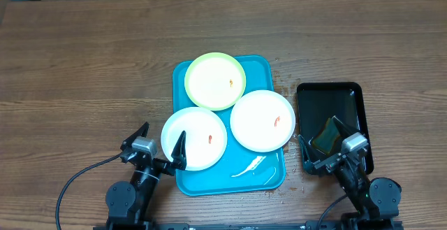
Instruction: Clean dirty plates on tray and stack at the side
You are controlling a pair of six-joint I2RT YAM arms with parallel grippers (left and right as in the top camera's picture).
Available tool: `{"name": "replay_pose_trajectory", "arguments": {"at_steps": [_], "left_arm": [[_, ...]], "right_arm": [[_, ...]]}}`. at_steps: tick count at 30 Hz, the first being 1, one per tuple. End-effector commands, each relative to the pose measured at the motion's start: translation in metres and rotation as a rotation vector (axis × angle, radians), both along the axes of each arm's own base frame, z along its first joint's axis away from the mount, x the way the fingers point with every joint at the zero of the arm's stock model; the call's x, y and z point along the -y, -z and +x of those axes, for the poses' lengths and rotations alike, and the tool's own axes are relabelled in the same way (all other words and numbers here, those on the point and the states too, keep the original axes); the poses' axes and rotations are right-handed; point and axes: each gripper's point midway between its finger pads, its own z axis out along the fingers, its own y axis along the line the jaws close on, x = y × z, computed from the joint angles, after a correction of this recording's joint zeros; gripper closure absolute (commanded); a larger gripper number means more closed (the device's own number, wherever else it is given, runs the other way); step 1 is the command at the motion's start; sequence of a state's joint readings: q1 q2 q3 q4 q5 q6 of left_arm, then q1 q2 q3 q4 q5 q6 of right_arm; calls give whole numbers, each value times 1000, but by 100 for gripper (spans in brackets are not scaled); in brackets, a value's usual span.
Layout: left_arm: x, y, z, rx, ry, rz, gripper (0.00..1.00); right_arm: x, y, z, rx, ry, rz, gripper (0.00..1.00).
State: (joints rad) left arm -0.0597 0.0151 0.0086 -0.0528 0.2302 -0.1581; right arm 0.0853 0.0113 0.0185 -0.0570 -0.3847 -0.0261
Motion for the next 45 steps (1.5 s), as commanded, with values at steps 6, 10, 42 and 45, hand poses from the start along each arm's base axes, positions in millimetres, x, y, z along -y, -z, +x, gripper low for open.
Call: {"name": "replay_pose_trajectory", "arguments": {"at_steps": [6, 10, 42, 45], "left_arm": [[1, -1, 0, 10, 1, -2, 0], [-1, -6, 0, 29, -12, -4, 0], [45, -115, -39, 55, 299, -208, 0], [45, -132, -32, -21, 286, -214, 0]], "right_arm": [[2, 3, 1, 0, 11, -1, 0], [2, 3, 1, 0, 11, -1, 0], [-7, -89, -16, -62, -63, 229, 0], [-9, -100, -16, -222, -59, 220, 0]]}}
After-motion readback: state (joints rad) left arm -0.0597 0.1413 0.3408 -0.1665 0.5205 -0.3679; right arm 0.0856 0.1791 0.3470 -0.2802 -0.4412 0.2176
